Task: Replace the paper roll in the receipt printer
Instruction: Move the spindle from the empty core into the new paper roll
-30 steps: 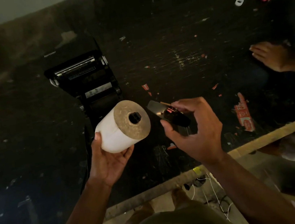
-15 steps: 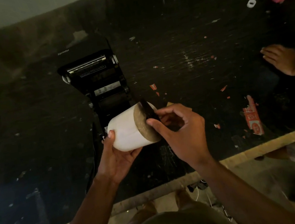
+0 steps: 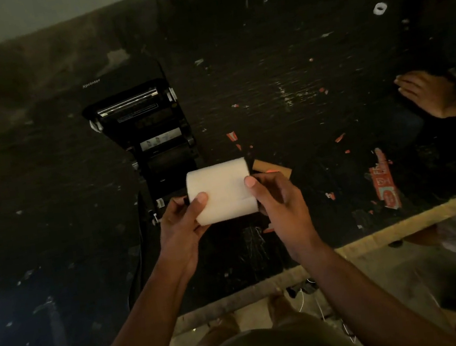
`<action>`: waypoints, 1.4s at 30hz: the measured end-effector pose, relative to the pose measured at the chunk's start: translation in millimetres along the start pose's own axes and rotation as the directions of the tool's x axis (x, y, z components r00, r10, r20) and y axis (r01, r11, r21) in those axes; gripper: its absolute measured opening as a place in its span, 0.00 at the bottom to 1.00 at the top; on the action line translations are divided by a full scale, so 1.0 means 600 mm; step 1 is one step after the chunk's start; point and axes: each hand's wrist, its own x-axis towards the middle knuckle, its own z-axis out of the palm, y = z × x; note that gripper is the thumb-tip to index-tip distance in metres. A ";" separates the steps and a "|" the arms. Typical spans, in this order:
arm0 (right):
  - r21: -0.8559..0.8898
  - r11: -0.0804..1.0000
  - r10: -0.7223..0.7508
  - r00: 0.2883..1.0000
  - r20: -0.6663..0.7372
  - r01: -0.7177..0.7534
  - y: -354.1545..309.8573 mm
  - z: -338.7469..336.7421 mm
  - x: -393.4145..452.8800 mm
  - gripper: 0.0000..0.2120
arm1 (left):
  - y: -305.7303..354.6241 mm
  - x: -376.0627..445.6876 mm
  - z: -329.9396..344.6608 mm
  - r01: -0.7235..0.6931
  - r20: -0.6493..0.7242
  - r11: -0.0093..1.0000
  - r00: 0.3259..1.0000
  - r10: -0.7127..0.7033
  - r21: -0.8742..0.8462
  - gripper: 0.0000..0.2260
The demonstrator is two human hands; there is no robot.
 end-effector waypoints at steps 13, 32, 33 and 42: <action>0.664 0.735 0.220 0.975 -0.036 -0.142 -0.003 -0.087 0.076 0.10 | -0.004 0.059 0.113 -0.089 0.120 0.952 0.991 0.056 0.292 0.25; 0.704 0.702 0.243 0.965 -0.101 -0.103 0.023 -0.198 0.082 0.28 | -0.164 0.210 0.151 -0.077 0.082 -0.080 0.994 0.065 0.994 0.30; 0.702 0.705 0.237 0.966 -0.106 -0.096 0.025 -0.201 0.079 0.27 | -0.164 0.209 0.145 -0.076 0.075 0.016 0.995 0.068 0.997 0.25; 0.669 0.742 0.143 0.983 -0.112 -0.032 0.028 -0.217 0.061 0.07 | -0.098 0.097 0.123 0.052 0.078 0.929 0.993 -0.087 0.366 0.08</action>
